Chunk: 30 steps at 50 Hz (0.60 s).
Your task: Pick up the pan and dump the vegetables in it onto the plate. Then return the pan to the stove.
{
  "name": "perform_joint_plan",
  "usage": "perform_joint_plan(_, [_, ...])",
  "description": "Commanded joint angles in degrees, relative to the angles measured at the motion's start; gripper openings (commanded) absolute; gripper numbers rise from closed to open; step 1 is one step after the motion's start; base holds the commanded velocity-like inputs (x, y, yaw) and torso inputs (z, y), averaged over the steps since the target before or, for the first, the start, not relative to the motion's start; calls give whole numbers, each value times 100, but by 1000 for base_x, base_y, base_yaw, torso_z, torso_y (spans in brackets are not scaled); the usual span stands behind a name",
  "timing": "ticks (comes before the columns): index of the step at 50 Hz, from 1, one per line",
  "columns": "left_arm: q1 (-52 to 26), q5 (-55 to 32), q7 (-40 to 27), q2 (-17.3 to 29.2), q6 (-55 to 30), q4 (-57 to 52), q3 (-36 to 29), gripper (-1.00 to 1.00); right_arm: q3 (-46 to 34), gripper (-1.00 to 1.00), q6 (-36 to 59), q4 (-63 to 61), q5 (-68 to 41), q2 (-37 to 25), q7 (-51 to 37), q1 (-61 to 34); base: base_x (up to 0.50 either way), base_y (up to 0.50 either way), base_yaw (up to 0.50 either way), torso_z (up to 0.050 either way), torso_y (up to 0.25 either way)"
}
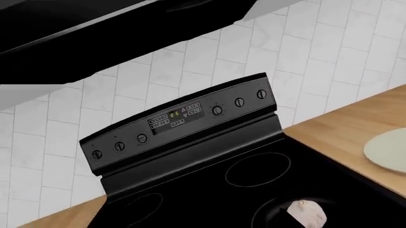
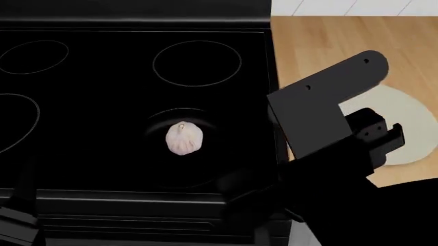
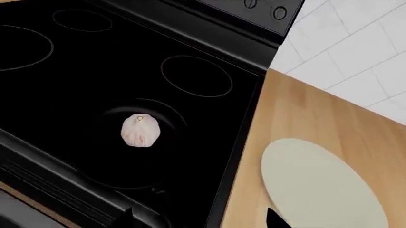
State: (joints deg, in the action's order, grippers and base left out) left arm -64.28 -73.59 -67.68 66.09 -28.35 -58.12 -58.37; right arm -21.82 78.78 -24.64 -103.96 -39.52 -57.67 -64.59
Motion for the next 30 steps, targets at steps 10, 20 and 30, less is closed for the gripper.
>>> perform_joint_plan(10, [172, 234, 99, 94, 192, 111, -152, 100, -434, 100, 160, 1021, 1093, 402, 1363, -18, 0, 0, 0, 0, 0])
perform_joint_plan(20, [204, 329, 95, -81, 128, 226, -227, 100, -1052, 100, -57, 1654, 2344, 574, 2364, -168, 0, 0, 0, 0, 0])
perform_joint_plan(30, [292, 433, 72, -113, 151, 238, -272, 100, -1911, 100, -501, 2544, 3467, 859, 3441, -355, 0, 0, 0, 0, 0])
